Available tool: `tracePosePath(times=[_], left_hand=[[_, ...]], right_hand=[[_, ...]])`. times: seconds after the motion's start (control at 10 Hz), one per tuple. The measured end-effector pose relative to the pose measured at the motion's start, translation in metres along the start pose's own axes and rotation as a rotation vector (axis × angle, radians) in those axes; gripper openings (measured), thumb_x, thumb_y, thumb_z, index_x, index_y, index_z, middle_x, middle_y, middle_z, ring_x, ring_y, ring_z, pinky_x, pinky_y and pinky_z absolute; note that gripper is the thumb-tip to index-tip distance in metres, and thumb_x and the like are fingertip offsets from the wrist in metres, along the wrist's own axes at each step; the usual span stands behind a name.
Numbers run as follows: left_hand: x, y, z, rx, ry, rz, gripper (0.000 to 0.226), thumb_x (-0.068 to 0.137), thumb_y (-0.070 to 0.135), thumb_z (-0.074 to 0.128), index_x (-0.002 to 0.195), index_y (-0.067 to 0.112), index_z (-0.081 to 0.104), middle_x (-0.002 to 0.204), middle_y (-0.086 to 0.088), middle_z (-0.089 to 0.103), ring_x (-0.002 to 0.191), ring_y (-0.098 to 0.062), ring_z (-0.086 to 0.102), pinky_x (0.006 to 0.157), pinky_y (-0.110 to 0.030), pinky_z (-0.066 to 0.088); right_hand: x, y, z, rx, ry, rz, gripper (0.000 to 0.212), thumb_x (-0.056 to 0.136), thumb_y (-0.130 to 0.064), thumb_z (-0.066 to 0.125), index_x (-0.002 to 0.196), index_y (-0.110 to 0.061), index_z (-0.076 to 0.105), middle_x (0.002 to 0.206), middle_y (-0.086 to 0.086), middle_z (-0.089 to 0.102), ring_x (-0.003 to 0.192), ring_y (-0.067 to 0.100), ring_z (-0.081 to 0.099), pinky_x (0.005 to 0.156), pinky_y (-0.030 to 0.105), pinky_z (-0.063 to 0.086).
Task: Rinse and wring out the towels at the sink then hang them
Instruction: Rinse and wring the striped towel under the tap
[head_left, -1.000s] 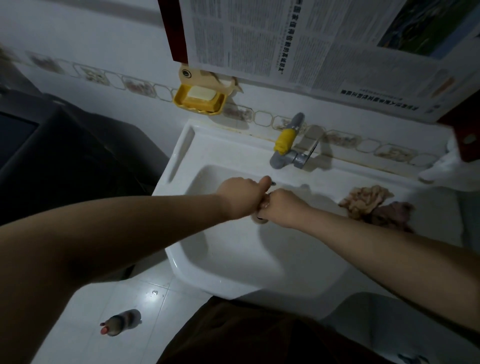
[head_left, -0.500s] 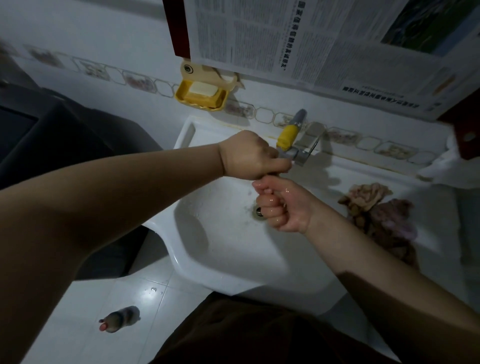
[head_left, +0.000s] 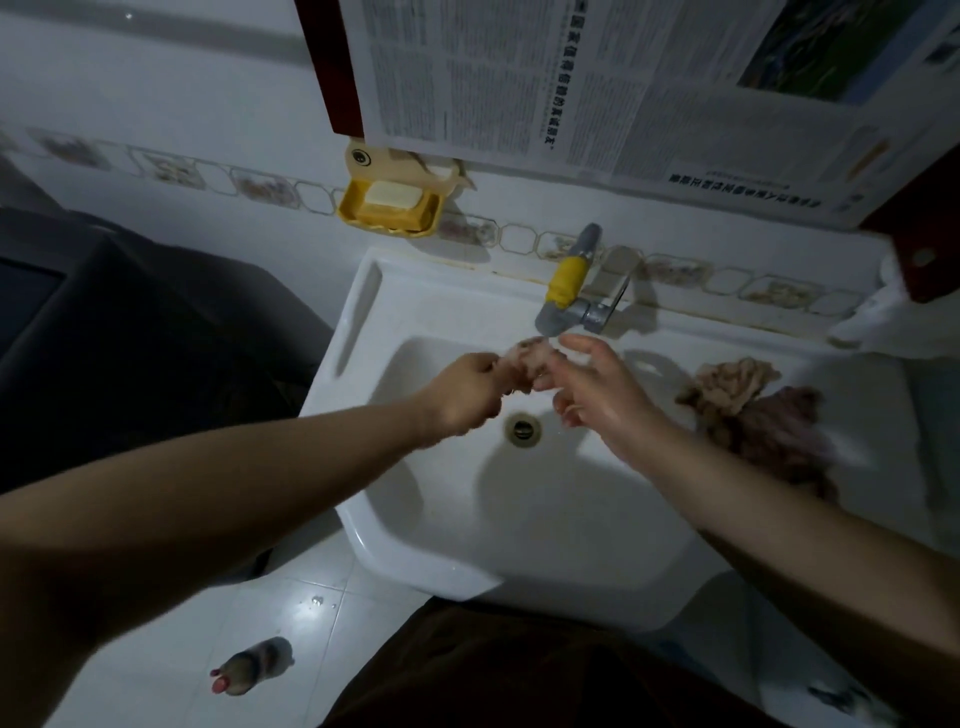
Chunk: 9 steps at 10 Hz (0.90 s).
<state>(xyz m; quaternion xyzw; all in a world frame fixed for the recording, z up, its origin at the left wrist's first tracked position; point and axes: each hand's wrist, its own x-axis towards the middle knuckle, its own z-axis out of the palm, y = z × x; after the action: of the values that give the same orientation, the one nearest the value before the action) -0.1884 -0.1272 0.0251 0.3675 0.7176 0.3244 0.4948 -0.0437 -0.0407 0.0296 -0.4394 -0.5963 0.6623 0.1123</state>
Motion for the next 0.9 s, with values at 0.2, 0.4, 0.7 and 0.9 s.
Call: tracePosePath(times=[0.2,0.4,0.7,0.9], left_hand=[[-0.025,0.01,0.023,-0.92,-0.402,-0.411,0.038,0.088,0.04,0.04,0.056,0.022,0.046,0.043,0.008,0.024,0.031,-0.005,0.018,0.036,-0.014,0.008],[-0.046,0.028,0.025,-1.155,-0.623,-0.403,0.02,0.076,0.037,0.046,0.063,0.024,0.037,0.037,0.009,0.027,0.03,-0.005,0.012,0.036,-0.014,0.006],[-0.048,-0.003,0.011,-1.49,-1.179,-0.286,0.059,0.076,0.06,0.068,0.095,0.005,0.054,0.058,0.003,0.03,0.046,-0.009,0.024,0.039,-0.017,0.009],[-0.05,-0.001,0.003,-0.489,-0.845,-0.398,0.026,0.079,0.038,0.073,0.077,0.025,0.051,0.047,0.012,0.028,0.034,0.001,0.019,0.033,-0.011,0.011]], right_hand=[[-0.006,0.05,-0.004,-1.03,0.088,-1.091,0.06,0.088,-0.02,0.059,0.141,-0.014,0.03,0.149,0.015,0.02,0.139,0.034,0.027,0.106,0.038,0.039],[0.006,0.016,-0.005,-0.936,0.244,-1.362,0.034,0.088,-0.018,0.054,0.12,-0.013,0.044,0.104,0.006,0.044,0.082,0.022,0.056,0.052,0.03,0.054],[0.001,-0.011,0.003,-1.018,0.267,-1.467,0.049,0.081,-0.01,0.072,0.123,-0.011,0.047,0.078,0.009,0.069,0.055,0.027,0.063,0.041,0.033,0.048],[-0.002,-0.007,0.002,-1.293,-0.02,-1.487,0.007,0.082,-0.016,0.065,0.087,-0.011,0.066,0.067,0.002,0.063,0.047,0.023,0.058,0.032,0.028,0.04]])
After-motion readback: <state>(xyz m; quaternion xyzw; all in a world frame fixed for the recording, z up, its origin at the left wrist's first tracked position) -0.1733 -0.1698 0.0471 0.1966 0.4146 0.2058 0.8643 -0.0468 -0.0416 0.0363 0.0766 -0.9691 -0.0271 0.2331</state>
